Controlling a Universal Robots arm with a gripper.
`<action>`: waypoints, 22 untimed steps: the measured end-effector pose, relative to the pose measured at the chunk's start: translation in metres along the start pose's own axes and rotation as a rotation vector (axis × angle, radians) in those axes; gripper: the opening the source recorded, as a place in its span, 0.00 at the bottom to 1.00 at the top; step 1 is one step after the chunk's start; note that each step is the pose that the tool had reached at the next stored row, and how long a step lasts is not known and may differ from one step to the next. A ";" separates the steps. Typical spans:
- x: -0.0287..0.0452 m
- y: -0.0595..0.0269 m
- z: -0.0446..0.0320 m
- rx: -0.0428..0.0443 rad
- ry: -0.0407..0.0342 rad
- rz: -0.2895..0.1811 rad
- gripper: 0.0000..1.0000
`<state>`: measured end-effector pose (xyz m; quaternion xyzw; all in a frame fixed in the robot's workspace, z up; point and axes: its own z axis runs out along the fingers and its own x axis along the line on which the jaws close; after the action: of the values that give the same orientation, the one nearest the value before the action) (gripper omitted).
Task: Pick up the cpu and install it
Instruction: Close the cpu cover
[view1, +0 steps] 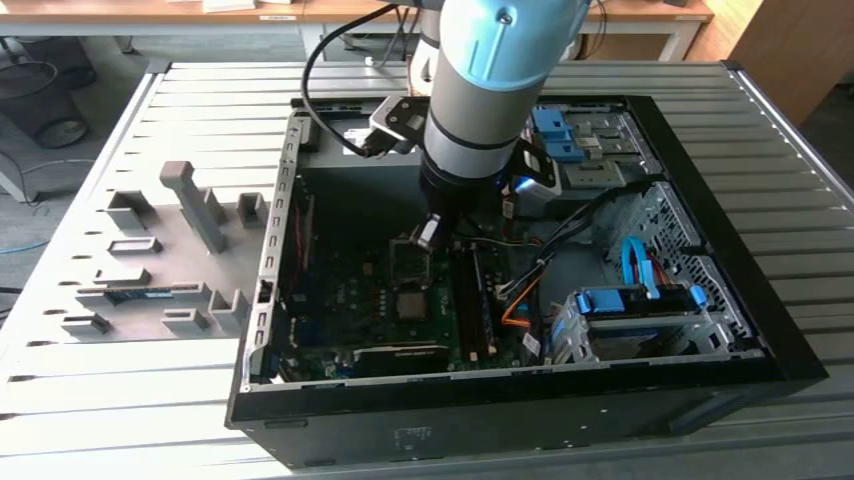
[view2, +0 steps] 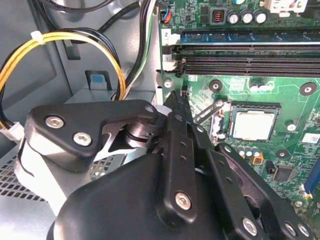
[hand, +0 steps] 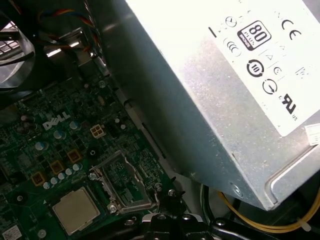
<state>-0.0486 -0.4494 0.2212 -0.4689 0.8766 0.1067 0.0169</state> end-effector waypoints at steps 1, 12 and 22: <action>0.0000 0.0001 -0.0002 -0.0001 -0.0001 0.000 0.10; -0.0005 0.0009 -0.0048 -0.0005 -0.0004 -0.001 0.10; -0.0009 0.0015 -0.0082 -0.0006 -0.0003 -0.002 0.10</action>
<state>-0.0487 -0.4495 0.2295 -0.4696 0.8762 0.1071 0.0169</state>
